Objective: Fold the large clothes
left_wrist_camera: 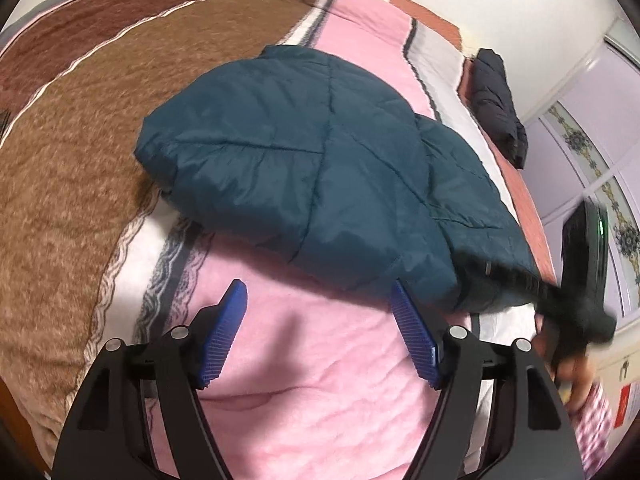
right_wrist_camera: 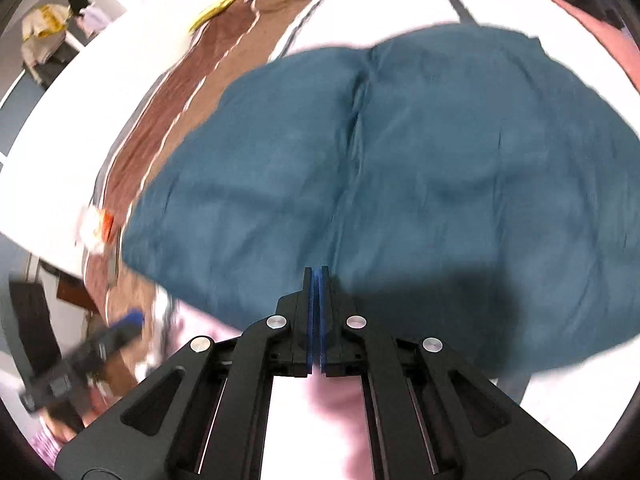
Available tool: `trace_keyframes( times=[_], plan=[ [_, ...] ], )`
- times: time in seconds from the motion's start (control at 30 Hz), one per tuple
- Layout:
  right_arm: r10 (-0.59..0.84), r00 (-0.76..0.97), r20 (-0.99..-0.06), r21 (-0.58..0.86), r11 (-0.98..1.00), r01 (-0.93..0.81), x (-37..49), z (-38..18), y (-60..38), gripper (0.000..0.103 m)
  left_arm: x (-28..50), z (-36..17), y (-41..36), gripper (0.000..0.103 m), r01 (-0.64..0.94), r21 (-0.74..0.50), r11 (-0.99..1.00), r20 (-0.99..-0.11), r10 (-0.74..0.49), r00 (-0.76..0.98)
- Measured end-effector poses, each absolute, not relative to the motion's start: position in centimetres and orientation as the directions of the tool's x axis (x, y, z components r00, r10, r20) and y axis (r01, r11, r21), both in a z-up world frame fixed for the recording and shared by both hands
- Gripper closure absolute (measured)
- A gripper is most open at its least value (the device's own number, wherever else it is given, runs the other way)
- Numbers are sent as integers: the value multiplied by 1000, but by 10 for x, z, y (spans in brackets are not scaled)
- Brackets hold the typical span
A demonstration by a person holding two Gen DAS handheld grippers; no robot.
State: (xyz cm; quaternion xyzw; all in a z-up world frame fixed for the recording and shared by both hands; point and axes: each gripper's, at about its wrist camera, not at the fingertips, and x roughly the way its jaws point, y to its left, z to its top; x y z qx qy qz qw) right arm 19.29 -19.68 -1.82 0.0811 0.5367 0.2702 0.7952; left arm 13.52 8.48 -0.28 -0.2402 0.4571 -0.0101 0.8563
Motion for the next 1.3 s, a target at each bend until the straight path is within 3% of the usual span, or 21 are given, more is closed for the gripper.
trace_keyframes(
  times=[0.33,0.6,1.03,1.3],
  plan=[
    [503,223,-835,446,856,-261,212,-64,-200,103,129,-5,77,31,-215,-387,897,-788,-201,581],
    [471,241,-848,414,874,-253,208,-62,-194,103,143,-17,89,31,-303,-469,830,-777,-224,589],
    [494,398,-773,406,867,-289,173,18,-230,102,179,-24,99,31,-401,-460,792,-787,-155,597],
    [473,435,-766,405,881,-245,177,24,-255,99,185,-32,114,29,-444,-507,738,-778,-171,604]
  ],
)
